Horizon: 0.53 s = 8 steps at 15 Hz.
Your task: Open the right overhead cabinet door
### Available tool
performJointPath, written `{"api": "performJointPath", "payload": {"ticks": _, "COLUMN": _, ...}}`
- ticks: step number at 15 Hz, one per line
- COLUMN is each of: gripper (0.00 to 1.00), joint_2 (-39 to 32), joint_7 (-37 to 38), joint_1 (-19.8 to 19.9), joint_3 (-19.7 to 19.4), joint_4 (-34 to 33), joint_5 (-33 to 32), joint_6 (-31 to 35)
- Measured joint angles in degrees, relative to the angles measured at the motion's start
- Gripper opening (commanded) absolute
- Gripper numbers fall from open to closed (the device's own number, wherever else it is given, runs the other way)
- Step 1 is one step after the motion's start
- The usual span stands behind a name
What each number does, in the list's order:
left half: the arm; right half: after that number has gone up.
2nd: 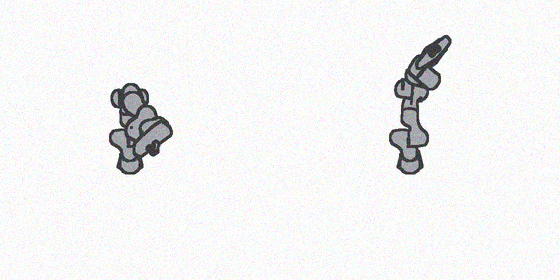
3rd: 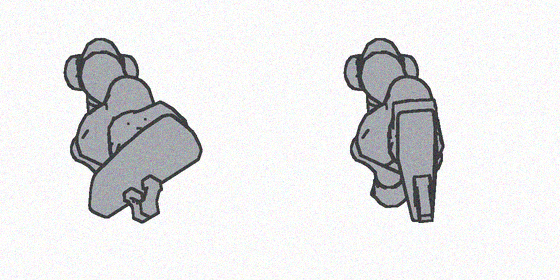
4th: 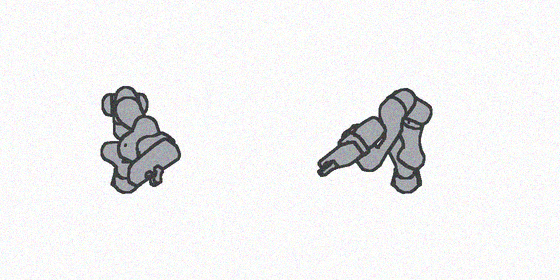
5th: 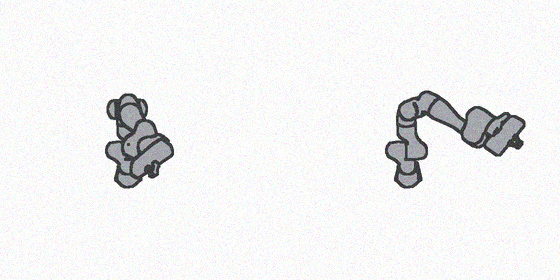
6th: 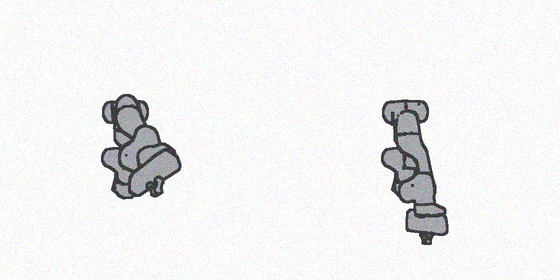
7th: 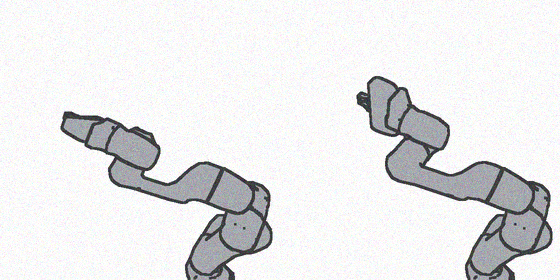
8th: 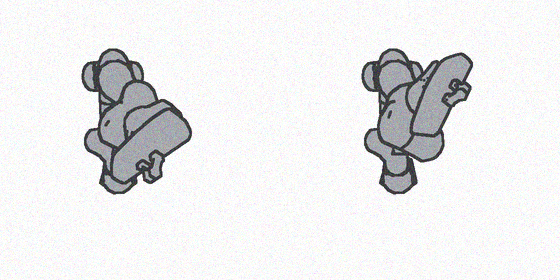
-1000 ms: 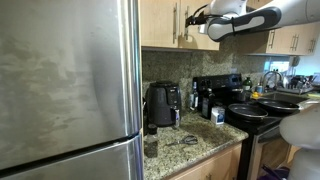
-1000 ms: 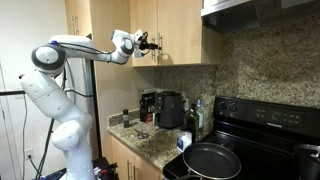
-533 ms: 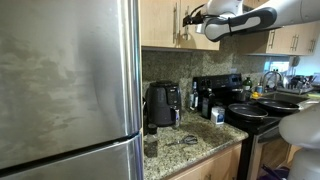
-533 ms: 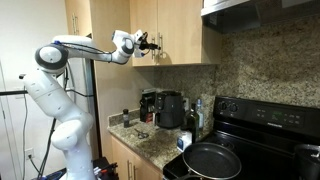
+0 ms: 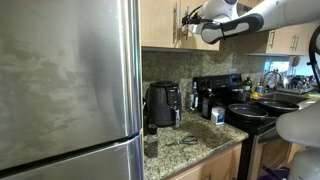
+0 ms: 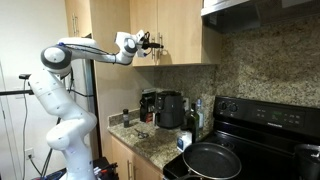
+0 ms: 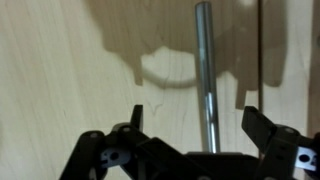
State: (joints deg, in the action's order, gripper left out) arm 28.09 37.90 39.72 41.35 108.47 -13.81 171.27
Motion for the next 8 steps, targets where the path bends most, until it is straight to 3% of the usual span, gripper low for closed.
{"api": "performJointPath", "payload": {"ticks": 2, "gripper": 1.00, "joint_2": 0.01, "joint_7": 1.92, "joint_1": 4.05, "joint_3": 2.09, "joint_4": -1.27, "joint_5": -0.02, "joint_6": 0.08}}
{"api": "performJointPath", "payload": {"ticks": 4, "gripper": 0.98, "joint_2": 0.03, "joint_7": 2.29, "joint_1": 5.12, "joint_3": 2.72, "joint_4": -1.62, "joint_5": 0.16, "joint_6": 0.05}}
{"api": "performJointPath", "payload": {"ticks": 5, "gripper": 0.73, "joint_2": 0.06, "joint_7": 2.29, "joint_1": 5.05, "joint_3": 2.72, "joint_4": -1.62, "joint_5": 0.27, "joint_6": 0.03}}
{"api": "performJointPath", "payload": {"ticks": 7, "gripper": 0.71, "joint_2": 0.06, "joint_7": 2.27, "joint_1": 4.85, "joint_3": 2.73, "joint_4": -1.61, "joint_5": 0.32, "joint_6": 0.02}}
{"api": "performJointPath", "payload": {"ticks": 8, "gripper": 0.63, "joint_2": 0.03, "joint_7": 2.24, "joint_1": 4.73, "joint_3": 2.74, "joint_4": -1.61, "joint_5": 0.32, "joint_6": 0.02}}
